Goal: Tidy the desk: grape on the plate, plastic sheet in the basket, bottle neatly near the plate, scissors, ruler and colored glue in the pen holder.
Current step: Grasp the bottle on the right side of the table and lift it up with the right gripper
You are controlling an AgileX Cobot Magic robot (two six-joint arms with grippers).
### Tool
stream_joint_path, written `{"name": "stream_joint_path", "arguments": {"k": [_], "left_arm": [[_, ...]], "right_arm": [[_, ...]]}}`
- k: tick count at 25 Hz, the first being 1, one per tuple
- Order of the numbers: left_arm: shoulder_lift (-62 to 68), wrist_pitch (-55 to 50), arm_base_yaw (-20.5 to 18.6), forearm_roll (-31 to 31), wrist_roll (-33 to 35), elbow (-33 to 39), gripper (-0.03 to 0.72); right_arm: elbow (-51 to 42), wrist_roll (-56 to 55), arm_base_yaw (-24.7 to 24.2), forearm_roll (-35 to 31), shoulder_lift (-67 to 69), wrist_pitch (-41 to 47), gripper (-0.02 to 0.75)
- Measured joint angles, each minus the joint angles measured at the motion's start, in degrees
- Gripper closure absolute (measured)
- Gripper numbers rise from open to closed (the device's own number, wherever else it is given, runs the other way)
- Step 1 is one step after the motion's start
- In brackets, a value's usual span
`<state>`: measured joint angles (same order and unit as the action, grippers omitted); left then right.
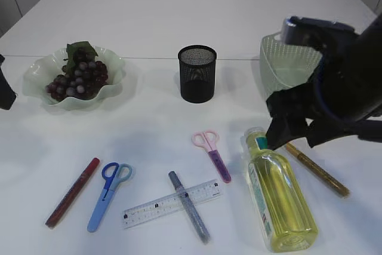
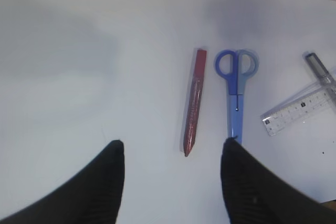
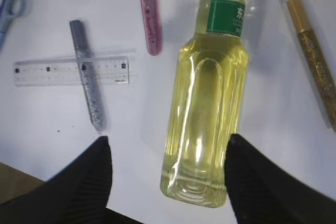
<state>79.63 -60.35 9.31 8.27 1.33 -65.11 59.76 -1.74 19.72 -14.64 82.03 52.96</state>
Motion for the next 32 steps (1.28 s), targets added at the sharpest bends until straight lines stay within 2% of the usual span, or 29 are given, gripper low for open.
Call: {"name": "stream_joint_path", "arguments": {"k": [5,9,12,18,32], "left_arm": [[0.0,0.75,0.0,0.0,0.0,0.0,0.264],[0.36,1.41,0.0,0.0,0.0,0.0,0.264],[1.1,1.75,0.0,0.0,0.0,0.0,0.264],[2.1,2.33,0.0,0.0,0.0,0.0,0.264],[2.1,2.7,0.0,0.0,0.25,0.0,0.265]], "right_arm": [[0.0,-9.61,5.15,9.24,5.77,-2.61,0.223],[0.11,-14.2,5.7,13.13,11.21,-4.64,0.225],[0.83,-14.75,5.7,13.38,14.86,-4.95,0.216],[4.75,-14.29,5.7,13.42,16.94,-5.31,0.082],[6.32,-14.15,5.7,15.15,20.85,-3.64,0.067]]}}
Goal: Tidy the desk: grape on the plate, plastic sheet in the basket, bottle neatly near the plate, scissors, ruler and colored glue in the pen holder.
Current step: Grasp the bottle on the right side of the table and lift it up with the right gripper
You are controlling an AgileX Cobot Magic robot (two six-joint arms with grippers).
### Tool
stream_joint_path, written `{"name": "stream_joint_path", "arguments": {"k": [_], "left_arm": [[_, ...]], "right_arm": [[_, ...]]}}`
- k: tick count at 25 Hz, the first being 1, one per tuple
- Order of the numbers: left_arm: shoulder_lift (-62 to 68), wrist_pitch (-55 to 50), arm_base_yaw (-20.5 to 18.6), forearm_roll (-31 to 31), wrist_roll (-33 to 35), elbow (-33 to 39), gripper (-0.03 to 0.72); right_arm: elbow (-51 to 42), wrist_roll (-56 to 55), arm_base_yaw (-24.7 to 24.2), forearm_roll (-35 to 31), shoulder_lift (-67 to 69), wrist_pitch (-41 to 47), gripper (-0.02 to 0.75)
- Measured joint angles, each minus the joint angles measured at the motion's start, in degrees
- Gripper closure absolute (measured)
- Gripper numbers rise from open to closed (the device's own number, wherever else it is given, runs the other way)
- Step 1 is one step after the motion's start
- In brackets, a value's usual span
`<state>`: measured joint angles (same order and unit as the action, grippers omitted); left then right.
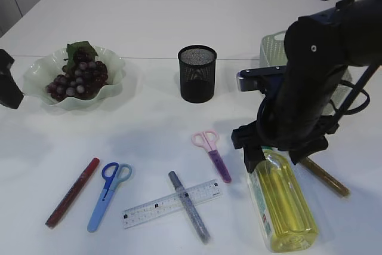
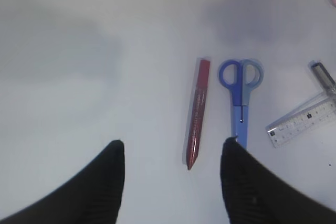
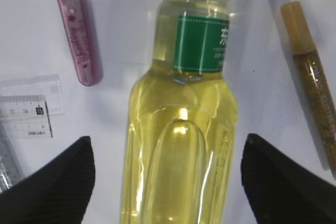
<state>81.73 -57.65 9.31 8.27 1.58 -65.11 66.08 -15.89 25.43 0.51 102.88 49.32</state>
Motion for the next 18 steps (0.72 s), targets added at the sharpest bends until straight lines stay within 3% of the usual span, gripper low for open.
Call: {"name": "stream_joint_path", "arguments": {"k": [18], "left_arm": [[0.0,0.0,0.0,0.0,0.0,0.0,0.267]], "right_arm": [[0.13,0.14,0.0,0.16,7.28,0.1,0.071]]}}
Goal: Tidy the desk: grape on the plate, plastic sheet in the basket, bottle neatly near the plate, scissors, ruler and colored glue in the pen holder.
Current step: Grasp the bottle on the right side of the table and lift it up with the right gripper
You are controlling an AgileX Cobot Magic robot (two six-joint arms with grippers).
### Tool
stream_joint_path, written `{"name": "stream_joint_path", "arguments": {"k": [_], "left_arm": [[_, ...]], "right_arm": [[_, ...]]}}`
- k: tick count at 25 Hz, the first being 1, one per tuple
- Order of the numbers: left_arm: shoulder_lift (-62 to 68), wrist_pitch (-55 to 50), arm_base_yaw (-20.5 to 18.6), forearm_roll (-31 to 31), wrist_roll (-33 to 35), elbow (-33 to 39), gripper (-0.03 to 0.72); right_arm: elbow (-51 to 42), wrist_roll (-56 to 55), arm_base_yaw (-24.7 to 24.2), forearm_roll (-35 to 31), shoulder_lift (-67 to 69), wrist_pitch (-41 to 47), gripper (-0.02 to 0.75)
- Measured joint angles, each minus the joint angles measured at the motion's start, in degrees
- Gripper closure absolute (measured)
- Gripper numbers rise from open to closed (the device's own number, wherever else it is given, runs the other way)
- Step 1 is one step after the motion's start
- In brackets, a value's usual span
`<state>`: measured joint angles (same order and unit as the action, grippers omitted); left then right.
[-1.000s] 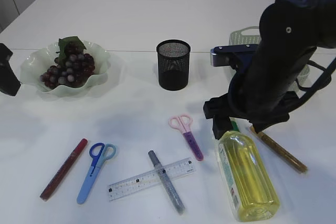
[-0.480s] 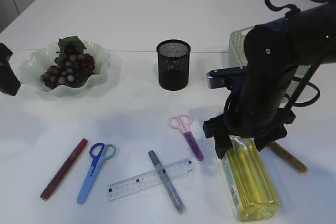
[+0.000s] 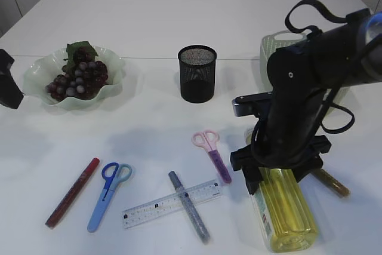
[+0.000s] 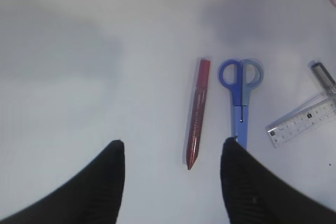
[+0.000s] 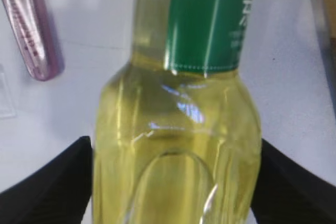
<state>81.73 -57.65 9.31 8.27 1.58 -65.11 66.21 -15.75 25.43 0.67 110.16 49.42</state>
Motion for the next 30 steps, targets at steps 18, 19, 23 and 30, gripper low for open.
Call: {"name": "stream_joint_path", "arguments": {"k": [18,19,23,30], "left_arm": [[0.0,0.0,0.0,0.0,0.0,0.0,0.284],[0.0,0.0,0.0,0.0,0.0,0.0,0.284],[0.0,0.0,0.0,0.0,0.0,0.0,0.288],[0.0,0.0,0.0,0.0,0.0,0.0,0.294]], "right_arm": [[0.35,0.0,0.0,0.28,1.11,-0.8,0.246],[0.35,0.0,0.0,0.28,1.11,-0.8,0.256],[0.35,0.0,0.0,0.42,1.11,-0.8,0.269],[0.25,0.91,0.0,0.55,-0.39,-0.56,0.273]]}}
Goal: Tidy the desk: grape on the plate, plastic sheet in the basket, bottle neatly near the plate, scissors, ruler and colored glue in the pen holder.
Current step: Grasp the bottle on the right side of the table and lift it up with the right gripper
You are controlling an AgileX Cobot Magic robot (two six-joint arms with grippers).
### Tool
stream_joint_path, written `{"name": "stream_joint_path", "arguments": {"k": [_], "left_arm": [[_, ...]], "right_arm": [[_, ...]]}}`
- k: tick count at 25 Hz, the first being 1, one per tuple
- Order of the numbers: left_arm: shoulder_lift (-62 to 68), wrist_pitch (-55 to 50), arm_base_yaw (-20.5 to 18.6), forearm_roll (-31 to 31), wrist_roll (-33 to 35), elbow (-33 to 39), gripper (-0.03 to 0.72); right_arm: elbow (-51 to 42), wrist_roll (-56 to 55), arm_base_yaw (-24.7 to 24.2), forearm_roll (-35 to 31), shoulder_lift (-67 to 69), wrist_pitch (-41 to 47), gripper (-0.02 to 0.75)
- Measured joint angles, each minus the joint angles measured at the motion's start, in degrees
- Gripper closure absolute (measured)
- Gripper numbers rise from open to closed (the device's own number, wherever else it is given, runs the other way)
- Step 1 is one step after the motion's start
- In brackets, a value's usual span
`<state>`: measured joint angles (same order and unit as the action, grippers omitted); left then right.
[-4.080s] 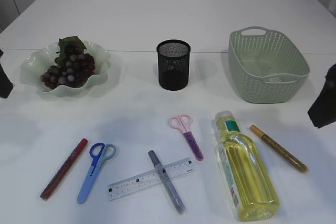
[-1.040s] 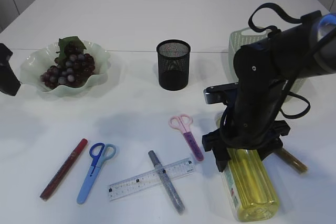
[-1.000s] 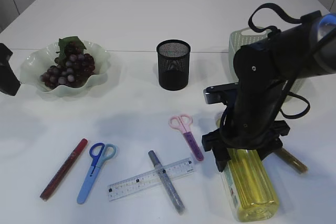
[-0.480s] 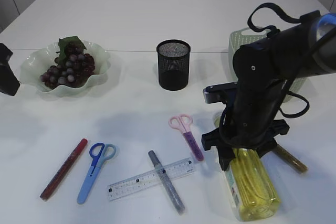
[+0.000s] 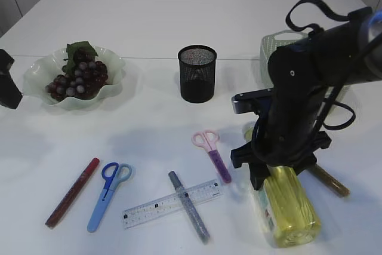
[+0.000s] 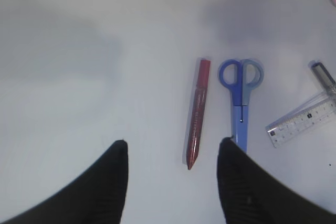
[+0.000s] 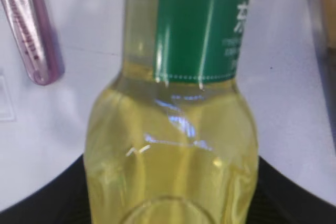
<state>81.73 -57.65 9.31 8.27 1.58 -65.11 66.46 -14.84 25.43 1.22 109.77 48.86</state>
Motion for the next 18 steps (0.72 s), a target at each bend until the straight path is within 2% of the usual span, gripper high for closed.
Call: {"name": "stream_joint_path", "arguments": {"k": [12,15,18], "left_arm": [[0.0,0.0,0.0,0.0,0.0,0.0,0.31],[0.0,0.0,0.0,0.0,0.0,0.0,0.312],[0.0,0.12,0.0,0.0,0.0,0.0,0.314]], "right_arm": [[-0.34,6.88,0.0,-1.22,-15.48,1.66,0.276],[-0.46,14.17,0.0,-6.73,-19.74,2.69,0.276],[-0.59,24.79,-0.63,-17.0,-22.94,3.05,0.276]]}}
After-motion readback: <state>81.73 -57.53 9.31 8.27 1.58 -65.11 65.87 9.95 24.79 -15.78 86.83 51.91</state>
